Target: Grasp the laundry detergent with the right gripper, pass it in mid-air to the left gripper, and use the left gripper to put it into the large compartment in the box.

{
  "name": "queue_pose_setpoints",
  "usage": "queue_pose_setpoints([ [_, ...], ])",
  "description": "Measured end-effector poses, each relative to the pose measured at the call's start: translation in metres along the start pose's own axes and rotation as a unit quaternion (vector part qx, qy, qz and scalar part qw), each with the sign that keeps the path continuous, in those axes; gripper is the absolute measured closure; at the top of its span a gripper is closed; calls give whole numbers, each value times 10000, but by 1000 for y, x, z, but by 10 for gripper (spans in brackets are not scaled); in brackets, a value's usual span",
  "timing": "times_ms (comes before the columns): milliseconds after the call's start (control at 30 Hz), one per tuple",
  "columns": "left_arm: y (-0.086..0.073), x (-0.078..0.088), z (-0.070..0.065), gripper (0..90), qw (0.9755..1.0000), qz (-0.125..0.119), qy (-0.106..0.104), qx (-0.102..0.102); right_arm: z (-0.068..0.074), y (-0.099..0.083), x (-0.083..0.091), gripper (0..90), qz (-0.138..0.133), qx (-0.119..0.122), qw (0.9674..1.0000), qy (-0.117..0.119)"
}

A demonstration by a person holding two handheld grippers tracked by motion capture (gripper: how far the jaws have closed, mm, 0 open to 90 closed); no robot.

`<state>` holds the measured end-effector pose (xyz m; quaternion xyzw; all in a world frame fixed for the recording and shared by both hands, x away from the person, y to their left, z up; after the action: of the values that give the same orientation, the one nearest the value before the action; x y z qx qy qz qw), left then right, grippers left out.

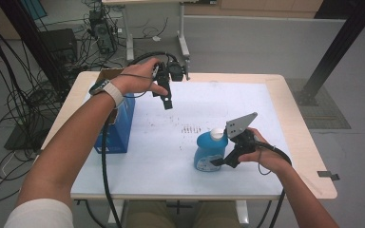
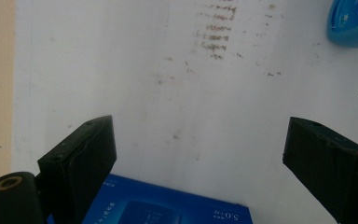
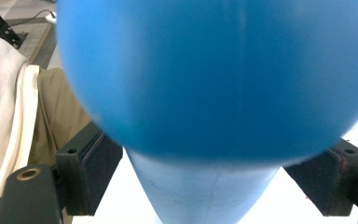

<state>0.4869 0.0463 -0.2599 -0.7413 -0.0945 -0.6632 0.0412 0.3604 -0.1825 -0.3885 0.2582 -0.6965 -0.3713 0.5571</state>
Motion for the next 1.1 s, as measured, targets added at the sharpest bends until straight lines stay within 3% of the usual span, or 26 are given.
queue_pose_setpoints([
  [1100,0,-1,0,100,10000,20,-4,5,1,-6,-6,243,-172,-87,9998,-47],
])
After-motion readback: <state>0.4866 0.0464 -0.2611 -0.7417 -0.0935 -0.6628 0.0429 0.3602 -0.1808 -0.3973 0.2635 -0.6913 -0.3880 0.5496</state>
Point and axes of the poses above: each handheld gripper's, and its own axes: x roughly backward along the jaws, y roughly out of its top, z roughly to its left, the point moved 2 cm from there along -x, roughly forward along the jaws, and after that the axes turned 13 degrees about -y, right-handed, at the moved point
